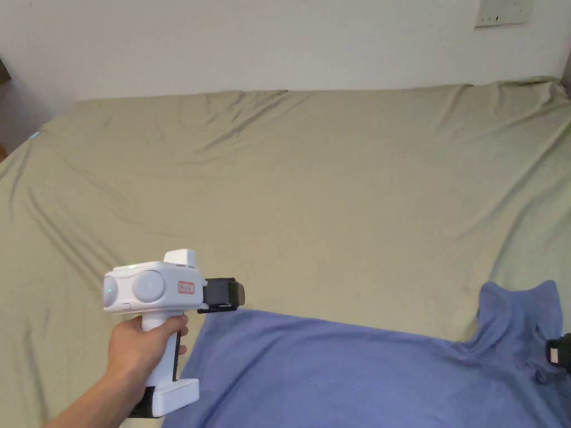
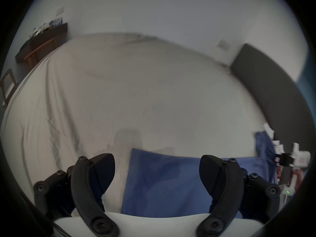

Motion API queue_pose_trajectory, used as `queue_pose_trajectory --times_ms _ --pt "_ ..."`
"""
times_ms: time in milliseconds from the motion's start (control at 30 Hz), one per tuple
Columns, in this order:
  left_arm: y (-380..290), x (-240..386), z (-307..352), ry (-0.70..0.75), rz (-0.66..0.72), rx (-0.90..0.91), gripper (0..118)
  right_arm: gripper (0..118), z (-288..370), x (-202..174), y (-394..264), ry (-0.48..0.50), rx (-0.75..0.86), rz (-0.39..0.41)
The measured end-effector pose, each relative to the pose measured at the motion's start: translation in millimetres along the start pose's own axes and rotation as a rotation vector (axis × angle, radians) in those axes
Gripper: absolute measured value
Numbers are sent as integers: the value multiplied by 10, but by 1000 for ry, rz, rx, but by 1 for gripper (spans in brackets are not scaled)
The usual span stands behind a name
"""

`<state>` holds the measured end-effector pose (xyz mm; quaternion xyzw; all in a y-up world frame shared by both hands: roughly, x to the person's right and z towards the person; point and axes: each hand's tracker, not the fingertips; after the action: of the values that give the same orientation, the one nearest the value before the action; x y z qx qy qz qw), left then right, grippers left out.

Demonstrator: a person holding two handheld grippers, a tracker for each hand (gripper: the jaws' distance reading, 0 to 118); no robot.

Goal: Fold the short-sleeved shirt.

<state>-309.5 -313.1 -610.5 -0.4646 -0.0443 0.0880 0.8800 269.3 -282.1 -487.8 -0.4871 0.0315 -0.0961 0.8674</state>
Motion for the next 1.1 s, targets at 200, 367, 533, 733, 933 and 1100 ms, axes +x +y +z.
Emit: queue_pose_trajectory --times_ms 200,367,533,733,933,1100 --pt "-25 14 -431 -1 62 -125 40 0 17 -42 -3 24 -13 -9" --pt "8 137 -322 72 -65 -99 3 0 18 -71 12 28 -21 4" --pt "-20 152 -11 18 -100 -38 3 0 161 -32 20 23 19 24" --pt "-370 -20 1090 -154 -90 111 3 0 833 118 -247 167 159 101" --pt "-1211 -480 2005 -302 36 183 3 0 1603 310 -958 203 208 145" --pt "-1983 -661 2300 -311 -9 170 3 0 1768 490 -1729 177 126 132"
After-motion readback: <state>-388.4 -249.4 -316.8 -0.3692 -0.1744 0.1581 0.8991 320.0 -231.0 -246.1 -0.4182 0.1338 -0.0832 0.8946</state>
